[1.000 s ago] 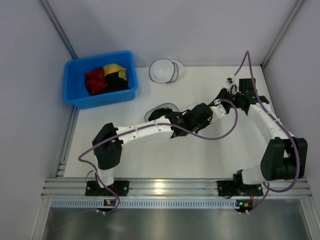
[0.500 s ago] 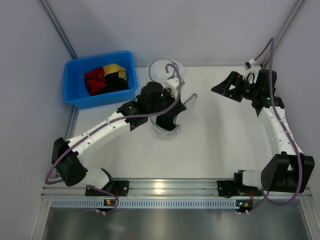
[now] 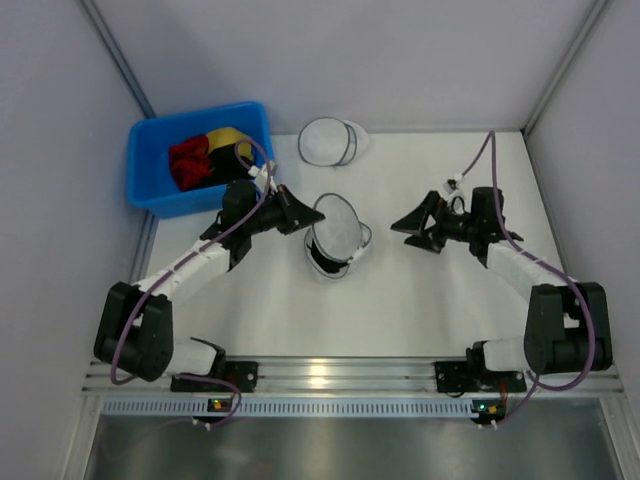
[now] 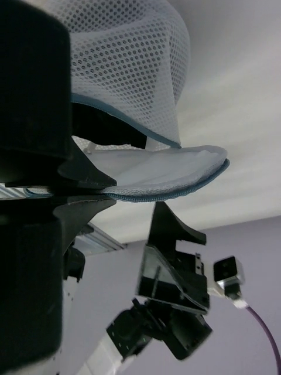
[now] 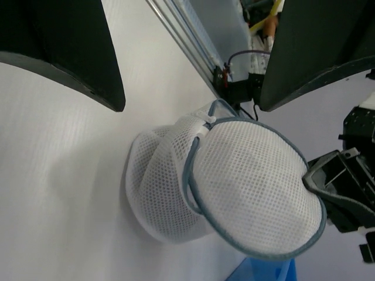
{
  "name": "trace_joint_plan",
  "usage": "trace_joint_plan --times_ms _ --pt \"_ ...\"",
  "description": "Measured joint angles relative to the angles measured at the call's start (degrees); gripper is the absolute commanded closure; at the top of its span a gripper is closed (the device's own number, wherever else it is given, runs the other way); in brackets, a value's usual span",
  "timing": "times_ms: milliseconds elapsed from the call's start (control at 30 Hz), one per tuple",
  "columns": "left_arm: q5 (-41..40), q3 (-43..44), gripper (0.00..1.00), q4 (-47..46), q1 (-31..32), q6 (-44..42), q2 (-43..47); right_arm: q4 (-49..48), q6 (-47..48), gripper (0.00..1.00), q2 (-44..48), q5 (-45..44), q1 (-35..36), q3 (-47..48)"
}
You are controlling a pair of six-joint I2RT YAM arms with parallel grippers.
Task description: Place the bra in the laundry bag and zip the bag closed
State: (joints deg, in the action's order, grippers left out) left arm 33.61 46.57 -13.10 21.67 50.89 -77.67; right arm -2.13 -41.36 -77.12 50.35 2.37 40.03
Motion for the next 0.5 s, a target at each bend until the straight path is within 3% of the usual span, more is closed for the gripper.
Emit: trace_joint_plan --times_ms 233,500 --pt "3.6 -4.0 1.0 -15.2 -1.7 15.8 -3.0 -6.3 -3.6 0.01 -3.0 2.2 10.3 -0.6" --pt "5.0 -5.8 1.0 -23.4 -1.6 25.0 -3.5 -13.7 -9.6 0.01 -10.4 5.0 12.9 -0.6"
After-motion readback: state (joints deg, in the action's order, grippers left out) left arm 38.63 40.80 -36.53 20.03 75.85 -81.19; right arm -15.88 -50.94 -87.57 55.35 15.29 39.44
